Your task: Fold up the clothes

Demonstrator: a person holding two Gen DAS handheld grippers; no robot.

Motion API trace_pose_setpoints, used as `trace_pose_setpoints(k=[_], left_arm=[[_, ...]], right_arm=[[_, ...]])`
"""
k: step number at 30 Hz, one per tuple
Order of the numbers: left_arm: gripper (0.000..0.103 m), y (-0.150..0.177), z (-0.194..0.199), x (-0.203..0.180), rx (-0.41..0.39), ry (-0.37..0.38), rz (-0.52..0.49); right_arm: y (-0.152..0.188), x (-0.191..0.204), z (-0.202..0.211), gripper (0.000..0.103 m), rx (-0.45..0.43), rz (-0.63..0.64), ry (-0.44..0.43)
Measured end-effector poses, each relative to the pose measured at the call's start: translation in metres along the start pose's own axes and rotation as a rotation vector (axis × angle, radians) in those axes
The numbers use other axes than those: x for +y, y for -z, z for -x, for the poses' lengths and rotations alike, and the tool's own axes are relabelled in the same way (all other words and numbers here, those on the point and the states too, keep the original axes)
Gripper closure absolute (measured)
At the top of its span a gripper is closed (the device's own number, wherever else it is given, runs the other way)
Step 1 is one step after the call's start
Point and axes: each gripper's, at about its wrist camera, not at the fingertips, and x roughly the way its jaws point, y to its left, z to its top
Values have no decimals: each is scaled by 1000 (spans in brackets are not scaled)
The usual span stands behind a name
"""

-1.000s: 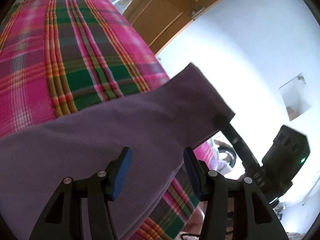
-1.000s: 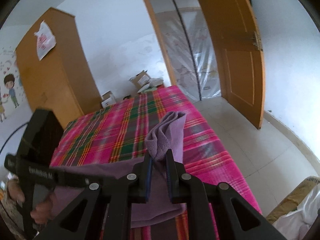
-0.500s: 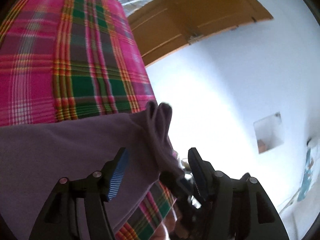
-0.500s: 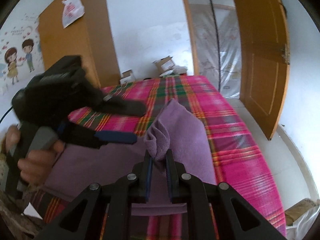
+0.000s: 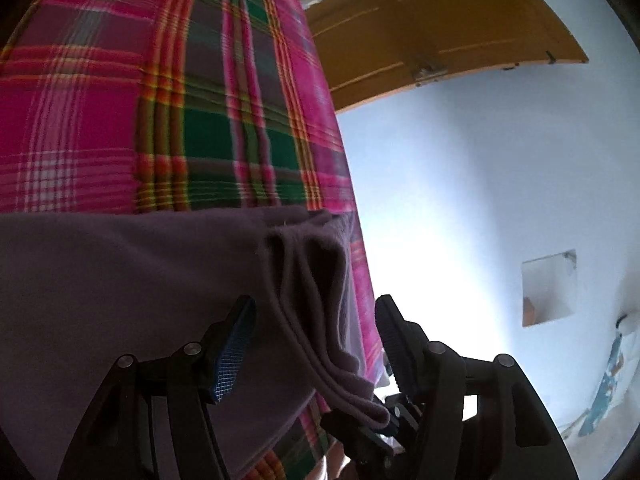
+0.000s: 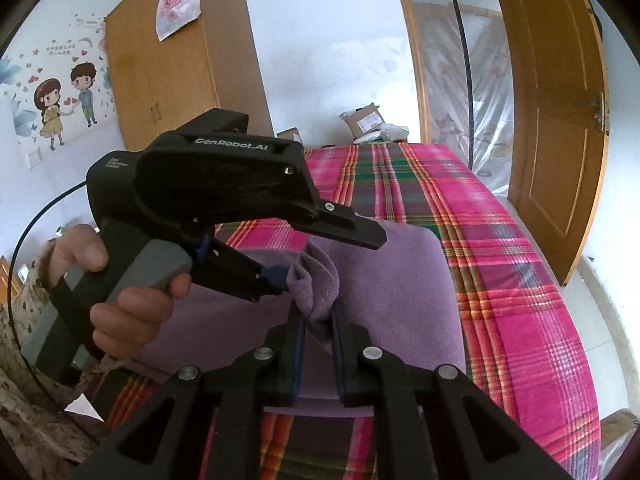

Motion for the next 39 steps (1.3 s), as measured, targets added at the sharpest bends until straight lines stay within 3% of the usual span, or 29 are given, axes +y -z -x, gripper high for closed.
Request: trace_pose_setpoints(k=[3, 7, 11, 16, 23, 26, 33, 39], left_arm=[[53, 1, 2, 6, -8, 4, 22], [88, 6, 4, 9, -16, 10, 13], [92, 14, 12, 11, -27, 13, 12], [92, 17, 25, 8, -51, 27, 6], [92, 24, 48, 8, -81, 47, 15], [92, 29, 60, 10, -98, 51, 23], [93, 41, 84, 19, -135, 52, 55], [93, 38, 89, 23, -178, 43, 95]], right_arm=[[2, 2, 0, 89, 7, -2, -4], [0, 3, -4, 88, 23, -6, -3], [1, 6, -2, 87, 50, -2, -5], [2, 13, 10, 69, 49, 32, -5], [7, 1, 30, 68, 18, -3, 48], [9, -5, 39, 63, 11, -27, 68], [25, 7, 32, 58, 76, 13, 108], [27, 7, 32, 56, 67, -19, 106]])
